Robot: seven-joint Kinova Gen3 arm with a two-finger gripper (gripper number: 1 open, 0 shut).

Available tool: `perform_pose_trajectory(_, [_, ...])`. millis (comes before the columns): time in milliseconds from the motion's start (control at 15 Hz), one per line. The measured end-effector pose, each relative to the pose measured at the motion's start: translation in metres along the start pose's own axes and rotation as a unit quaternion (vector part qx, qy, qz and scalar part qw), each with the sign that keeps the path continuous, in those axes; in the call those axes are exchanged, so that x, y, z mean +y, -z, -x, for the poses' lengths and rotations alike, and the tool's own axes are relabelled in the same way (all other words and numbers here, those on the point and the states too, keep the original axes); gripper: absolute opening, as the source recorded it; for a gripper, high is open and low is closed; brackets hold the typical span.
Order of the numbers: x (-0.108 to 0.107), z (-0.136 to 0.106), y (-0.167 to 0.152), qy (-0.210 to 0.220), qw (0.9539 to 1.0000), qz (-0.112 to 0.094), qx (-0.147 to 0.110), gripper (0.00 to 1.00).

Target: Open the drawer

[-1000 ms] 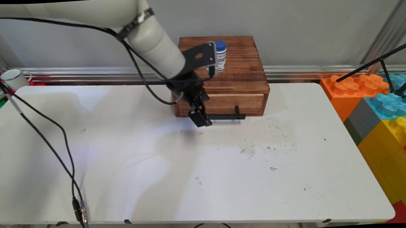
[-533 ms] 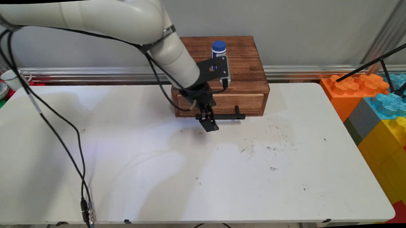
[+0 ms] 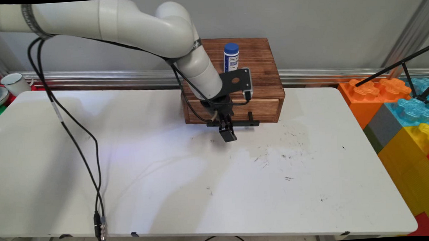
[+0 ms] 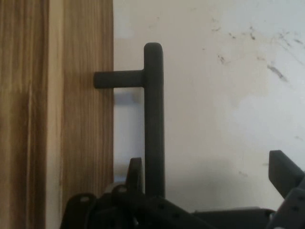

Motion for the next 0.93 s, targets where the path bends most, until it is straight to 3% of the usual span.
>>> perform_pose_trajectory(933, [-0.009, -0.01, -0.045, -0.017, 0.9997, 0.018, -0.007, 1.0])
